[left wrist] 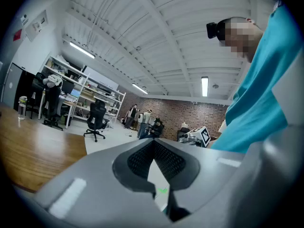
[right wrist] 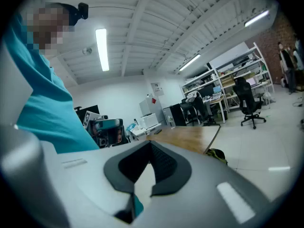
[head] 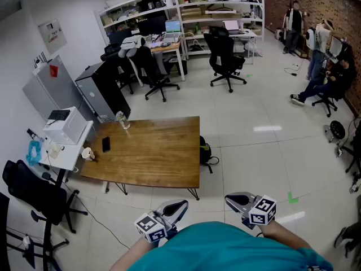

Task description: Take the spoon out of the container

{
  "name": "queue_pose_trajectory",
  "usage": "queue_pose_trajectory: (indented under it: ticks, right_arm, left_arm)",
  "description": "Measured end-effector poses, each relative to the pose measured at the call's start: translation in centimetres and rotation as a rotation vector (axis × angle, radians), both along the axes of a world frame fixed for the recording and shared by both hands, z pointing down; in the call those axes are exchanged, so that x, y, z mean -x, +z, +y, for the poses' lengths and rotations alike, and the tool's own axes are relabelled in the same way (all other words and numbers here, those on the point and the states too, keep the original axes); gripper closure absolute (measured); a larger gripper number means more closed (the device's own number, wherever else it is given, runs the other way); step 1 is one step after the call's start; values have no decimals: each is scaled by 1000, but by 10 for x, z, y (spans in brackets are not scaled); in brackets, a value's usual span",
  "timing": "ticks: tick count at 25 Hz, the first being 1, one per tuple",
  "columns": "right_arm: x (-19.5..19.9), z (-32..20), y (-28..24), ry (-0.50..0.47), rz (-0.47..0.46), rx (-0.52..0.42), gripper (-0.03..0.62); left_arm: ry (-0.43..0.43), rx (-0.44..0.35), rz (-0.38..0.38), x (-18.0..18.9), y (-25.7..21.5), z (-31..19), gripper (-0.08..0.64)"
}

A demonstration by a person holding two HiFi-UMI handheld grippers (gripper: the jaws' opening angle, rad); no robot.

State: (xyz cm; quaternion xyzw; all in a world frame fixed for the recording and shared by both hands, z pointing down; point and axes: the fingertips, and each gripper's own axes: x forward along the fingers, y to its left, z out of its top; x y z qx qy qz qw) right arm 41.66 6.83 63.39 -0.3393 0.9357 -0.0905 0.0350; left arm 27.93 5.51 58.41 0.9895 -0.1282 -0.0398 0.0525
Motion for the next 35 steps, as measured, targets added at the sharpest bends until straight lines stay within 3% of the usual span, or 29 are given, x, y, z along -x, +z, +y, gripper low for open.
queue_pose_trajectory:
  ticks: [5, 8, 13, 19, 27, 30, 35]
  right_arm:
    - [-35, -10, -3, -40, 0, 23, 591]
    - [-21, -26, 2, -62, 22, 39, 591]
    - [102, -63, -8, -120, 30, 22, 591]
    - [256, -135, -17, -191, 0, 26, 591]
    - [490, -295, -5, -330, 20, 63, 589]
    - [530, -354, -17, -403, 28, 95, 589]
    - [580, -489, -13, -515, 41, 98, 588]
  left_arm:
    - [-24, 12, 10, -39, -8, -14, 560]
    - [-37, -23, 4, -22, -12, -20, 560]
    - [-126, -13, 69, 112, -12, -49, 560]
    - [-233, -59, 59, 283, -27, -94, 560]
    - [-439, -60, 103, 525, -21, -219, 560]
    - [-530, -28, 119, 562, -39, -262, 560]
    - [-642, -34, 105, 602, -46, -382, 560]
